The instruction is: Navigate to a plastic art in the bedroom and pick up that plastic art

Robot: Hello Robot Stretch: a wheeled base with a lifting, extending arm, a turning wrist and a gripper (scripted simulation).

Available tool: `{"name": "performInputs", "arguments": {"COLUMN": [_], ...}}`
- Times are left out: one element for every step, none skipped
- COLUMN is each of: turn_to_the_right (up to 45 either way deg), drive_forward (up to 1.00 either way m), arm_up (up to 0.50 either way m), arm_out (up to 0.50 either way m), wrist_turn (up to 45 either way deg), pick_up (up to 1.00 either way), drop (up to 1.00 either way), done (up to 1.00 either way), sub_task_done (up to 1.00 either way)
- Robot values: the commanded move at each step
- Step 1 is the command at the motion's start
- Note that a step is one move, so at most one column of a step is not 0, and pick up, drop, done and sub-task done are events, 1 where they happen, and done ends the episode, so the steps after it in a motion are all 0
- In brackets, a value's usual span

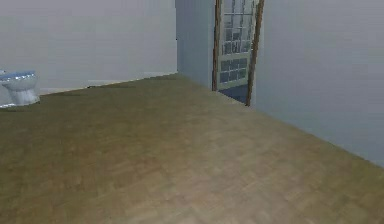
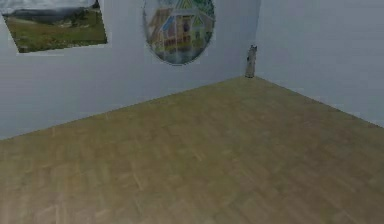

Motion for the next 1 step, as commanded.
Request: {"name": "performInputs", "arguments": {"turn_to_the_right": [9.0], "drive_forward": [0.0], "arm_up": [0.0], "arm_out": [0.0], "wrist_turn": [0.0], "pick_up": [0.0], "drop": [0.0], "done": [0.0], "sub_task_done": [0.0]}}
